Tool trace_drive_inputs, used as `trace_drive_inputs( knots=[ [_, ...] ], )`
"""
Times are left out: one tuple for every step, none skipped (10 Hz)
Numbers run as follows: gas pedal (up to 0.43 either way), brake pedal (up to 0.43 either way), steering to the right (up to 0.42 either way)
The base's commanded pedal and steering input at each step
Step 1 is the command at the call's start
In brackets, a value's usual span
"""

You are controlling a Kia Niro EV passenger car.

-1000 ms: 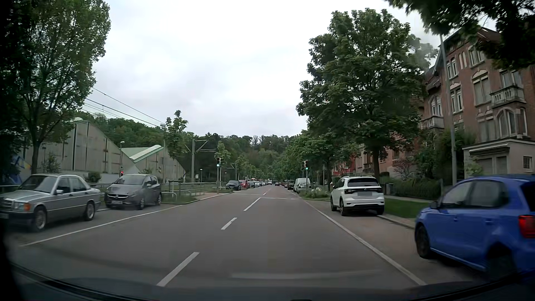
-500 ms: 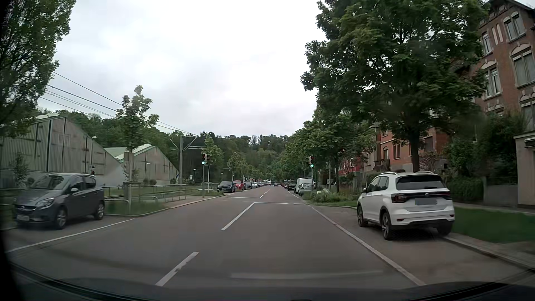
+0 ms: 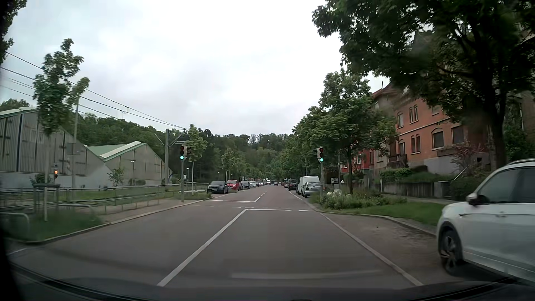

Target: Follow the waypoints while adhering to traffic rules and regulations

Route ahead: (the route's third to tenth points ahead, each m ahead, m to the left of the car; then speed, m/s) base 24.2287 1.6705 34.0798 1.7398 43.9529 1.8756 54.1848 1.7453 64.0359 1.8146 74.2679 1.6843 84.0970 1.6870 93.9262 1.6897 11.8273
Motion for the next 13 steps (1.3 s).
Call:
trace_drive_inputs(
  knots=[
    [0.079,0.0,0.0],
    [0.087,0.0,-0.001],
    [0.087,0.0,-0.003],
    [0.087,0.0,-0.003],
    [0.087,0.0,-0.003],
    [0.087,0.0,-0.003],
    [0.087,0.0,-0.003],
    [0.087,0.0,-0.002],
    [0.087,0.0,-0.002],
    [0.087,0.0,-0.002],
    [0.087,0.0,-0.002],
    [0.087,0.0,-0.002],
    [0.087,0.0,-0.002]
  ],
)
